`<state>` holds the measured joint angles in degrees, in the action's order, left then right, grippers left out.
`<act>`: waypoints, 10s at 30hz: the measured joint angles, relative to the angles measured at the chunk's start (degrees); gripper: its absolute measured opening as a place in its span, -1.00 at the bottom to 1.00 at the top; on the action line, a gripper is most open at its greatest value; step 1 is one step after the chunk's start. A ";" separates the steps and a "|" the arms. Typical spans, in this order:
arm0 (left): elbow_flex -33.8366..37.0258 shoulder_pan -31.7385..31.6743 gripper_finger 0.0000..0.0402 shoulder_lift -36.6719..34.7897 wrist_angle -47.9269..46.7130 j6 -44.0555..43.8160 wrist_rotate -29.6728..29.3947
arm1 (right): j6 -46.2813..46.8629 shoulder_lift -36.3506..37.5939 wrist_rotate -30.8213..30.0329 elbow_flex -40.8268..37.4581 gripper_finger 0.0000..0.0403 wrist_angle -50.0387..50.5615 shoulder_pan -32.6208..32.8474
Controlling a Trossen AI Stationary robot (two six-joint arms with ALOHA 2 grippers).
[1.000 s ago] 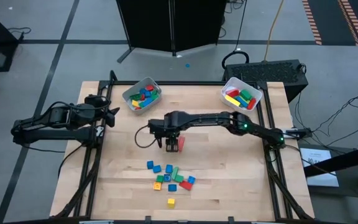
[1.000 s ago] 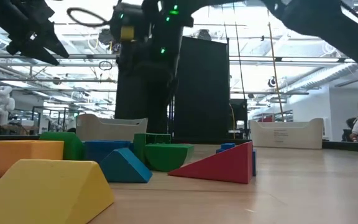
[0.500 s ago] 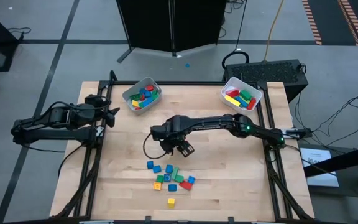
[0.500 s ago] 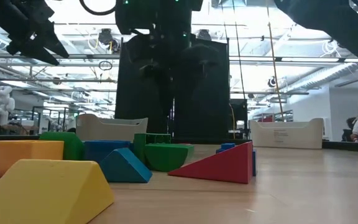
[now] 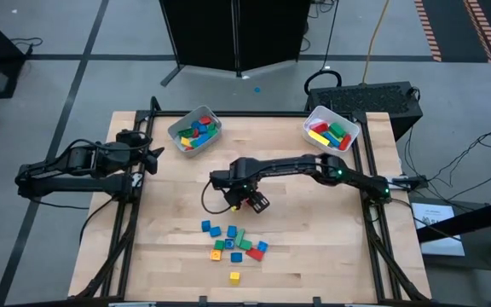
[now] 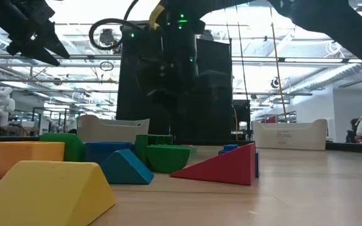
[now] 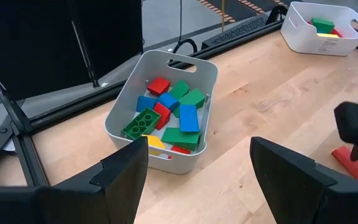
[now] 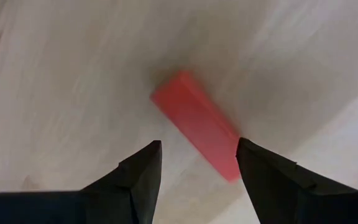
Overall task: Sort blocks by size
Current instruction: Put the rectangular red block into the white bin, then put the triangular red block into the gray bin, then put the 4 stud green game piece into the gray bin, then put the half cylindrical blue block into the gray bin
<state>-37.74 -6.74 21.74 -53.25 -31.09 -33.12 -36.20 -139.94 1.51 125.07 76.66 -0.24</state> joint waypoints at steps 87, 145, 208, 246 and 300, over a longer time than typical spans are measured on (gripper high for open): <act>0.00 0.00 0.40 0.00 0.02 -1.53 -2.71 | 85.53 36.08 -8.25 -49.87 0.05 -45.68 23.72; 0.00 0.01 0.40 0.00 -0.08 -1.07 -1.11 | 83.04 14.73 -13.92 -32.01 -0.24 -22.44 30.34; 0.02 0.00 0.40 0.00 -0.24 -1.55 -1.94 | 50.08 -2.45 -2.63 9.39 0.28 -56.13 -16.68; 0.01 0.00 0.40 -0.01 -0.26 -1.32 -1.47 | 12.80 -6.46 14.03 9.39 0.01 -7.69 12.62; 0.02 0.02 0.40 0.00 -0.26 -1.51 -2.43 | 43.45 -3.58 -2.78 9.08 0.41 -61.81 -18.97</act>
<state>-37.71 -6.72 21.74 -53.52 -32.60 -35.55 7.25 -143.52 -1.27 134.15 14.84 -19.20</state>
